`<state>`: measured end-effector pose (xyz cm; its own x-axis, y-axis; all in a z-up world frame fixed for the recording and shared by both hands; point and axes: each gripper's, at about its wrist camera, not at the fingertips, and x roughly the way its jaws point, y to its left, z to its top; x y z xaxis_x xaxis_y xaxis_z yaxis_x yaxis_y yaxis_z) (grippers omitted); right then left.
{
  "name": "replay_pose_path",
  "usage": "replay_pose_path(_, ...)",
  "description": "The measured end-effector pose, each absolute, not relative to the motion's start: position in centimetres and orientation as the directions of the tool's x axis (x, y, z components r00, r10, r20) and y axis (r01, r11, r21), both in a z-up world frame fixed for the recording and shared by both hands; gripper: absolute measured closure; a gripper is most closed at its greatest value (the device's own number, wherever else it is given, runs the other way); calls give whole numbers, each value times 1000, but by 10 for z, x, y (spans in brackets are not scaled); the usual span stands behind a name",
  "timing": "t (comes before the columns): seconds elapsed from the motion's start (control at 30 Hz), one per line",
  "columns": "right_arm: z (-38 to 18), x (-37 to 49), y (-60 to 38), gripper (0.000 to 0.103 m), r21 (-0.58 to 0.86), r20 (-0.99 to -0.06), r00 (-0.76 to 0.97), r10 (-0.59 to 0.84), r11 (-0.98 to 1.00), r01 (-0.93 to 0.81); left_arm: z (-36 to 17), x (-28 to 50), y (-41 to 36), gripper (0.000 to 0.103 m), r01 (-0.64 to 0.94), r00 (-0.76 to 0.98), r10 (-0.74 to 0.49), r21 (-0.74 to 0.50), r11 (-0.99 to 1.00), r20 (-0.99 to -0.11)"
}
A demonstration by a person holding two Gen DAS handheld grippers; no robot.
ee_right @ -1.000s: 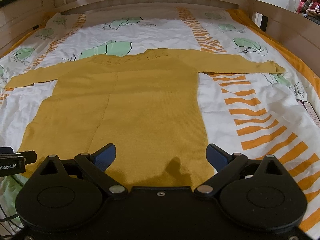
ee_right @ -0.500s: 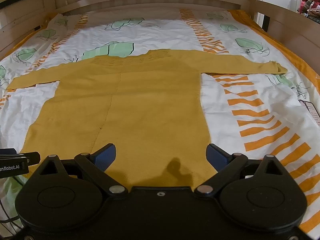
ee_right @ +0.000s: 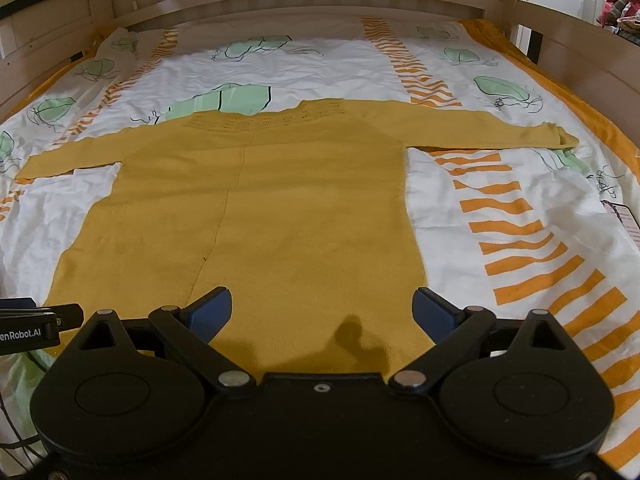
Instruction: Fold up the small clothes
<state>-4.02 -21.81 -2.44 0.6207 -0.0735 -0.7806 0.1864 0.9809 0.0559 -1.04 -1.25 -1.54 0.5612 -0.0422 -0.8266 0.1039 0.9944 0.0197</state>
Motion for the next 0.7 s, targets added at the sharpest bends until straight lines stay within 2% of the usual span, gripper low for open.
replay_pose_path(0.53,-27,-33,-219,6,95,-760,649,-13,987,132,-9,4,-10,40,81,560,-42,5,997,-827)
replay_pose_path(0.7,-26,-25,-222,6,128,-756,654,29,986,104,5,12,-6,40,80,622,-72,-28,996,-780)
